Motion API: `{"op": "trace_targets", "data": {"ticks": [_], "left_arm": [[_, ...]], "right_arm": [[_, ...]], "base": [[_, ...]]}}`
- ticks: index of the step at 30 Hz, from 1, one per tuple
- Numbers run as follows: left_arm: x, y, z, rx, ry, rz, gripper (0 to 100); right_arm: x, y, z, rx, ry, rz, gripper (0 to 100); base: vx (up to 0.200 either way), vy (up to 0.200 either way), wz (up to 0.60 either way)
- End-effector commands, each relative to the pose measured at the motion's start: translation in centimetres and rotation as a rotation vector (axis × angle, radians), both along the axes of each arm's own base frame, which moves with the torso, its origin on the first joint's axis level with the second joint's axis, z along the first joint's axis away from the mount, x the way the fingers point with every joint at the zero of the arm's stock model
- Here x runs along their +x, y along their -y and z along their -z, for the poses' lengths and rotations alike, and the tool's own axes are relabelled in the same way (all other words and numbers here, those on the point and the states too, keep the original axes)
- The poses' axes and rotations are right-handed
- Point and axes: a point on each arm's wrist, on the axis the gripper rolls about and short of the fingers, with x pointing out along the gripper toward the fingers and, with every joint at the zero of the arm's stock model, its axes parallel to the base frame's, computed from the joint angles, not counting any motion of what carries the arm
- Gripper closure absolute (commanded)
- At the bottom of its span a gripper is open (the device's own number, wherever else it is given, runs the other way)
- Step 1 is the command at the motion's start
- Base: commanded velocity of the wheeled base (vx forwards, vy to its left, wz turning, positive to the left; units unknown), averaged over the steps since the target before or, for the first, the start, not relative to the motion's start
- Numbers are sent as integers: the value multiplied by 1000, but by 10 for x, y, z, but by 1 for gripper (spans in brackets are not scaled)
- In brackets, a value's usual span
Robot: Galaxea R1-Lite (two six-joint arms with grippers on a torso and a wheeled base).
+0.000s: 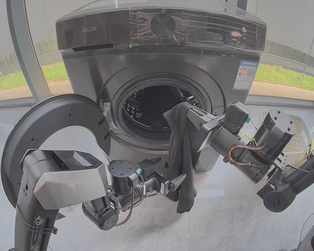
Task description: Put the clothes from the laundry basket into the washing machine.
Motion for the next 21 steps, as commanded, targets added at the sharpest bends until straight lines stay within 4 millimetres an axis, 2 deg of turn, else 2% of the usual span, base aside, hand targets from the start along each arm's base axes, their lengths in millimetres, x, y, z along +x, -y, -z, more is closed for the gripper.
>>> {"op": "trace_targets", "data": {"ticks": [1,5,8,13,14,20,21], "left_arm": [[1,3,5,5,-4,7,0],[2,11,7,-4,4,20,0],[8,13,16,-1,7,10,0],[21,5,27,15,7,-29,0],[22,4,27,13,6,-31,100],[22,3,21,2,16,-37,100],[21,3,14,-4,29,-35,100]], "right_arm": [[0,0,0,-1,-1,-1,100],[0,0,0,0,0,-1,100],[-1,0,-1,1,1,-1,100],[-2,2,-3,4,5,1,100],[-2,2,-3,4,5,1,100],[2,5,-3,6,7,16,100],[5,7,-3,6,7,25,100]], "base": [[0,0,0],[0,0,0],[0,0,0],[0,0,0],[0,0,0],[0,0,0],[0,0,0]]}}
